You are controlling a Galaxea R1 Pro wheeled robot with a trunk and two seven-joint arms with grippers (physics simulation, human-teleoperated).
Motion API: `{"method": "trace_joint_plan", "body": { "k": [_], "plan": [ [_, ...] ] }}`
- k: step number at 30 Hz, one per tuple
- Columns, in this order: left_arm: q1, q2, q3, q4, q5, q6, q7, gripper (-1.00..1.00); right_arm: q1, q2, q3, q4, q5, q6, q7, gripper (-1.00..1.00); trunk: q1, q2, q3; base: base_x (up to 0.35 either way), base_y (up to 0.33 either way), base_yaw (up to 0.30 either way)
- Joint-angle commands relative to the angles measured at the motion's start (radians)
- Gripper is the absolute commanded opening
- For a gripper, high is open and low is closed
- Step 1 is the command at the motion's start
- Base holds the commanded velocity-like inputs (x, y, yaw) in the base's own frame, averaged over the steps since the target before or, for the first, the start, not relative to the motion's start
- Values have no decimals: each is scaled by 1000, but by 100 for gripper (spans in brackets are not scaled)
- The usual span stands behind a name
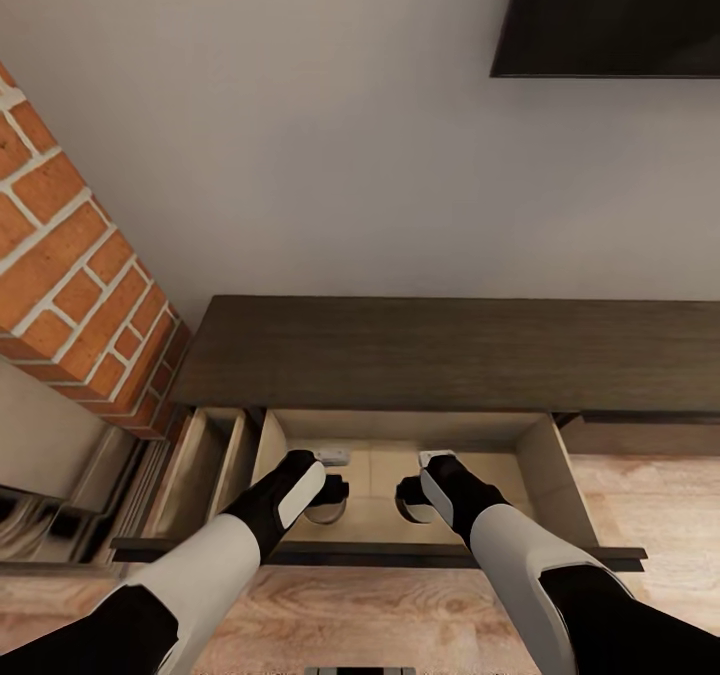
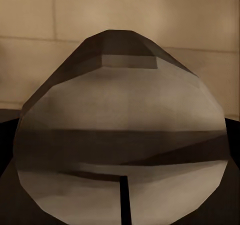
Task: Place each of the two pumpkins and all three candles from the living room inside a cabinet in the living room (use any cabinet), then make sure every cabinet is closed, and position the cauldron so it is next to a table in the living room.
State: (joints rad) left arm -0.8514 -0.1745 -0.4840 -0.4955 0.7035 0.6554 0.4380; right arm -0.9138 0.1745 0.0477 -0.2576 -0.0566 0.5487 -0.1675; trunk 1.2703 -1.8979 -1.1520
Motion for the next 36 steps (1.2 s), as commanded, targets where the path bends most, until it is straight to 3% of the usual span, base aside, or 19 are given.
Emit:
{"method": "trace_joint_plan", "body": {
  "k": [1, 4, 6, 8, 34, 35, 36],
  "plan": [
    [0, 0, 0, 0, 0, -4, 0, -100, 0, 0, 0, 0, -1, 0, 0, -100, 0, 0, -2, 0, 0, 0],
    [0, 0, -13, 0, -1, -16, 0, -100, 0, 0, 0, 0, -1, 0, -3, -100, 0, 0, -7, 0, 0, 0],
    [0, 1, -47, 1, -2, -36, 1, -100, 0, 0, -1, 0, -1, 0, -3, -100, 0, 0, -10, 0, 0, 0],
    [0, 1, -60, 1, -2, -46, 1, -100, 1, 0, -1, 0, -1, 0, -3, -100, 0, 0, -13, 0, 0, 0],
    [0, 4, -68, 3, 1, -51, 0, -100, 1, 0, -2, 1, -2, -1, -3, -100, 0, 0, -18, 0, 0, 0],
    [0, 4, -68, 3, 1, -51, 0, 100, 1, 0, -3, 1, -3, -1, -3, -100, 0, 0, -18, 0, 0, 0],
    [0, 4, -68, 3, 1, -50, 0, 100, 1, 0, -3, 0, -3, 0, -3, -100, 0, 0, -18, 0, 0, 0]
  ]
}}
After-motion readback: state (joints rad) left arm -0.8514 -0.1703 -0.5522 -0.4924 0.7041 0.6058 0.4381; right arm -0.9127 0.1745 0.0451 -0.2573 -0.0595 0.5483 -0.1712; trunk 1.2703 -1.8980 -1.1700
